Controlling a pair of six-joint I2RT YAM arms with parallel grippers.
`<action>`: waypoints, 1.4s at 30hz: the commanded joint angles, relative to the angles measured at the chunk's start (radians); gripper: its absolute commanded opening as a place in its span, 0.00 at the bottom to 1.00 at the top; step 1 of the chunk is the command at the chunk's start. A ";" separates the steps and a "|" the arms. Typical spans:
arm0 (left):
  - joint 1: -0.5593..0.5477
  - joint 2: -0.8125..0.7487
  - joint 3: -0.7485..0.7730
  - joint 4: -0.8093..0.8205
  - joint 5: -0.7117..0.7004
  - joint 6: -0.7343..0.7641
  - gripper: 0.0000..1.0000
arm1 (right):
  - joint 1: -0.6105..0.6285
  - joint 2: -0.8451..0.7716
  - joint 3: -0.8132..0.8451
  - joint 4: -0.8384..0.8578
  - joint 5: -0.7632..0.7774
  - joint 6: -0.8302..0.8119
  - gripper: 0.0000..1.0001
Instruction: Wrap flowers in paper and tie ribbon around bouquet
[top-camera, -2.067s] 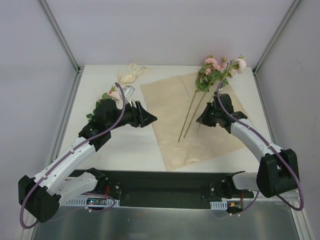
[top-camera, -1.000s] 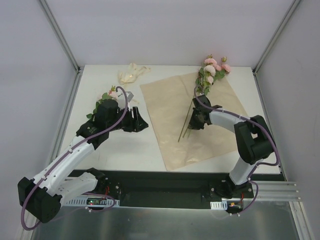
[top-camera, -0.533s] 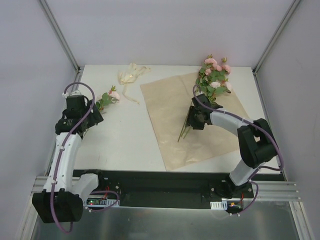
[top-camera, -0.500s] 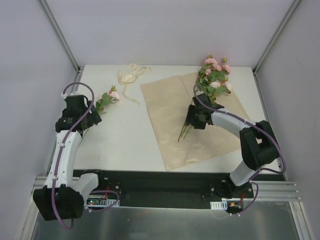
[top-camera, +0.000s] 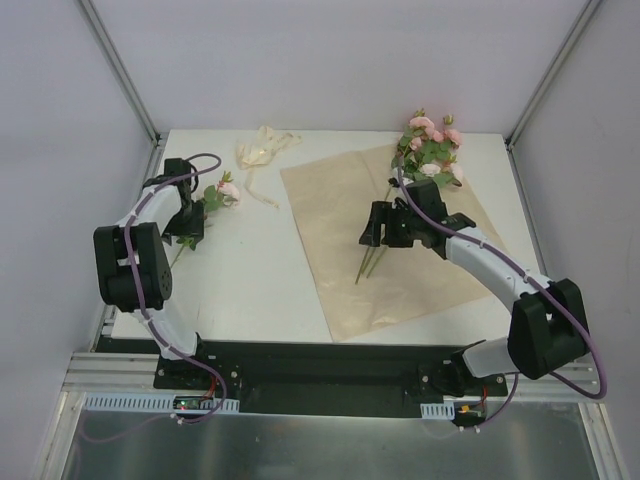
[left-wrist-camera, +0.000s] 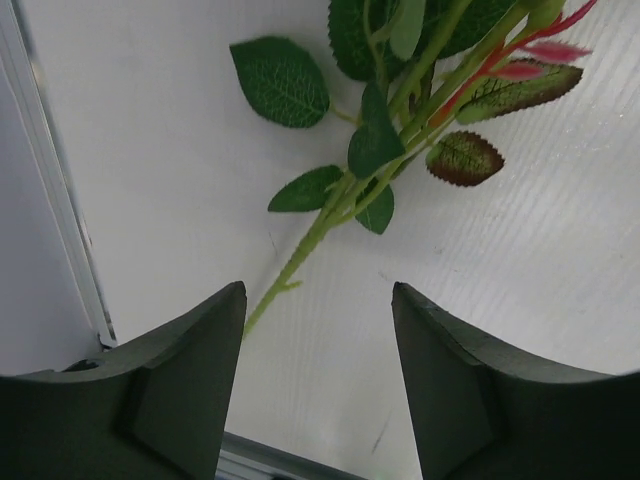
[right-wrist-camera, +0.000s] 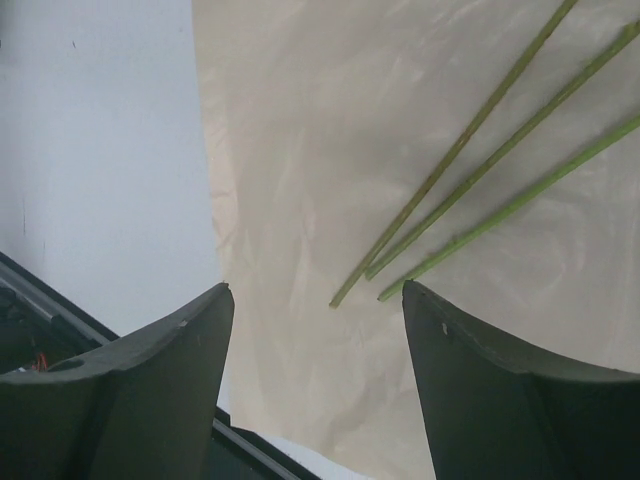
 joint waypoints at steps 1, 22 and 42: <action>0.009 0.093 0.096 -0.026 0.043 0.147 0.54 | -0.043 -0.075 -0.029 0.036 -0.115 -0.013 0.71; 0.003 -0.074 0.112 -0.025 -0.108 -0.070 0.04 | -0.051 -0.063 -0.001 0.013 -0.113 -0.033 0.71; -0.217 -0.707 -0.341 0.112 0.370 -0.703 0.69 | 0.276 -0.012 0.033 0.081 -0.101 0.151 0.81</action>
